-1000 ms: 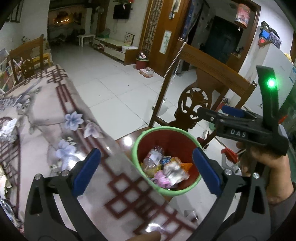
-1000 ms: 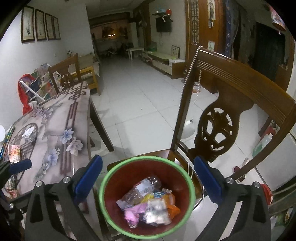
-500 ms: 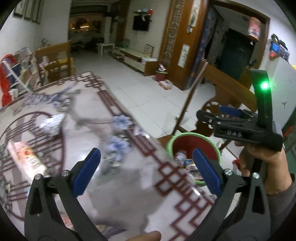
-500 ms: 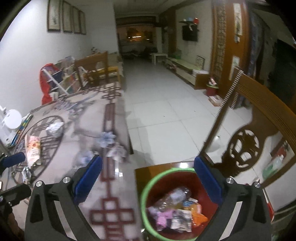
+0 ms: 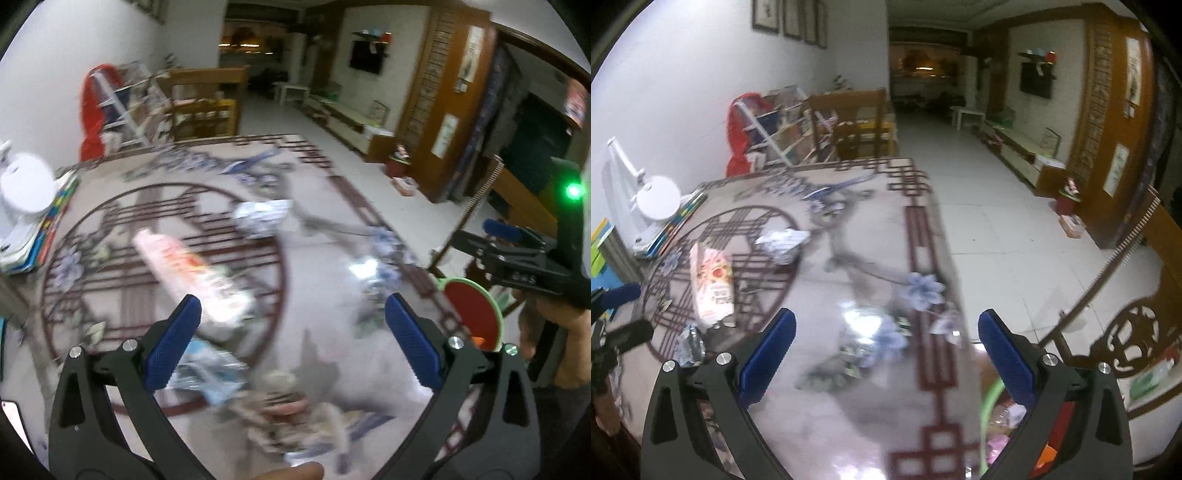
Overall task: Collect trash
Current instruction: 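Move both tools back over the cluttered table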
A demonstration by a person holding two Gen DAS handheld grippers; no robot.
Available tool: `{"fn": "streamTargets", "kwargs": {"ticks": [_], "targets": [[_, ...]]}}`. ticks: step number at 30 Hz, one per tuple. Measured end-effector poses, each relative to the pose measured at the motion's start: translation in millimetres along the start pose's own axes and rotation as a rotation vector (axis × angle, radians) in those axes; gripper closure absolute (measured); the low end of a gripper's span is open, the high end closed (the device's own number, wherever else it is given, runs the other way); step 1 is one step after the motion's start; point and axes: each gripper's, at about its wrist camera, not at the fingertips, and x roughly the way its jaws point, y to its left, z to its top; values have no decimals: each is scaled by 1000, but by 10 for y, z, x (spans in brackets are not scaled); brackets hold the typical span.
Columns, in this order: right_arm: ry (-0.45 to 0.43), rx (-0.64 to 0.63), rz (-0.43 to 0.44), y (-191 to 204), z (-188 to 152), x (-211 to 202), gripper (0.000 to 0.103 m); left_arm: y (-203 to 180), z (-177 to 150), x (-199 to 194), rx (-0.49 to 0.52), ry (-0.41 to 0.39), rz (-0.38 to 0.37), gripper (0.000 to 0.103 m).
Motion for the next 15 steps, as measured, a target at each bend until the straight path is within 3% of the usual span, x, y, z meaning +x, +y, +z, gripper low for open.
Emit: {"fn": "streamTargets", "kwargs": {"ticks": [6, 15], "targets": [[18, -52, 62, 449, 70, 202, 7, 498, -84, -53, -90, 0, 63, 6], [62, -137, 111, 916, 161, 677, 7, 851, -107, 140, -195, 30, 108, 6]]}}
